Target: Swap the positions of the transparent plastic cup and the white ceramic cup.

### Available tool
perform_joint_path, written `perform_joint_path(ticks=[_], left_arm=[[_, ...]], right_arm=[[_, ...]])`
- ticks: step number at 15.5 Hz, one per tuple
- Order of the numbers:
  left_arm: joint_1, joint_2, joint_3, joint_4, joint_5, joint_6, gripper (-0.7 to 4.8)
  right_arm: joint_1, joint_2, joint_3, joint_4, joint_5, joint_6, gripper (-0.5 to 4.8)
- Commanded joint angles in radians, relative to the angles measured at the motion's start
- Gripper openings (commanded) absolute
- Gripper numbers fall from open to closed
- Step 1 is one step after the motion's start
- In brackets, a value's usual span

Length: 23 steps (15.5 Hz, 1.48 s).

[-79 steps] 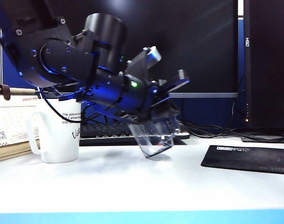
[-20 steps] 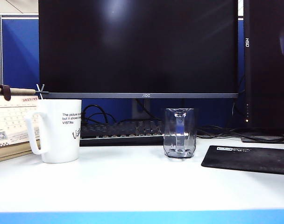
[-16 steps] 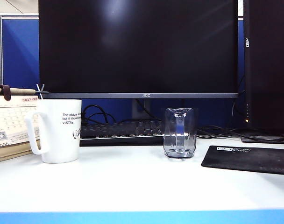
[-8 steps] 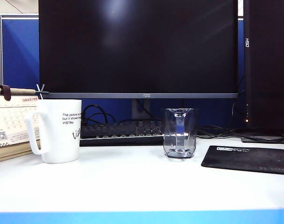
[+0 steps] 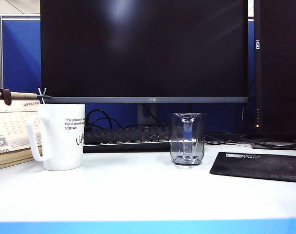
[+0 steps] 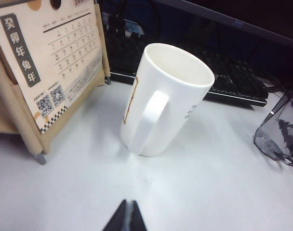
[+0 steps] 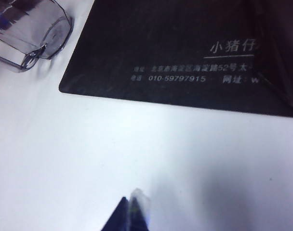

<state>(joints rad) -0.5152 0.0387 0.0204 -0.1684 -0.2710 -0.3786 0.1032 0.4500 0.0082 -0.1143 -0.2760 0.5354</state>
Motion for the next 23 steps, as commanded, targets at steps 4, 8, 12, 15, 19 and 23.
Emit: perform_joint_path(ticks=[4,8,12,15,19,23], left_arm=[[0.000,0.000,-0.005,-0.001,0.005,0.005,-0.05],[0.000,0.000,-0.005,-0.001,0.005,0.005,-0.05],[0.003,-0.008,-0.006,0.002,0.005,0.005,-0.05],[0.093,-0.035,-0.010,0.033,0.042,0.005,-0.05],[0.471,-0.035,-0.010,0.027,0.058,0.005,-0.05],[0.552,-0.035,-0.010,0.026,-0.064,0.005,-0.05]], right_arm=[[0.000,0.000,-0.004,0.017,-0.003,0.005,-0.01],[0.000,0.000,-0.004,0.017,-0.003,0.005,-0.01],[0.001,-0.035,-0.004,-0.001,0.000,0.004,-0.01],[-0.074,-0.311,-0.004,0.008,-0.014,0.003,0.00],[-0.236,-0.447,-0.003,0.166,-0.005,0.003,-0.01],[-0.242,-0.447,-0.003,0.163,0.011,0.003,-0.01]])
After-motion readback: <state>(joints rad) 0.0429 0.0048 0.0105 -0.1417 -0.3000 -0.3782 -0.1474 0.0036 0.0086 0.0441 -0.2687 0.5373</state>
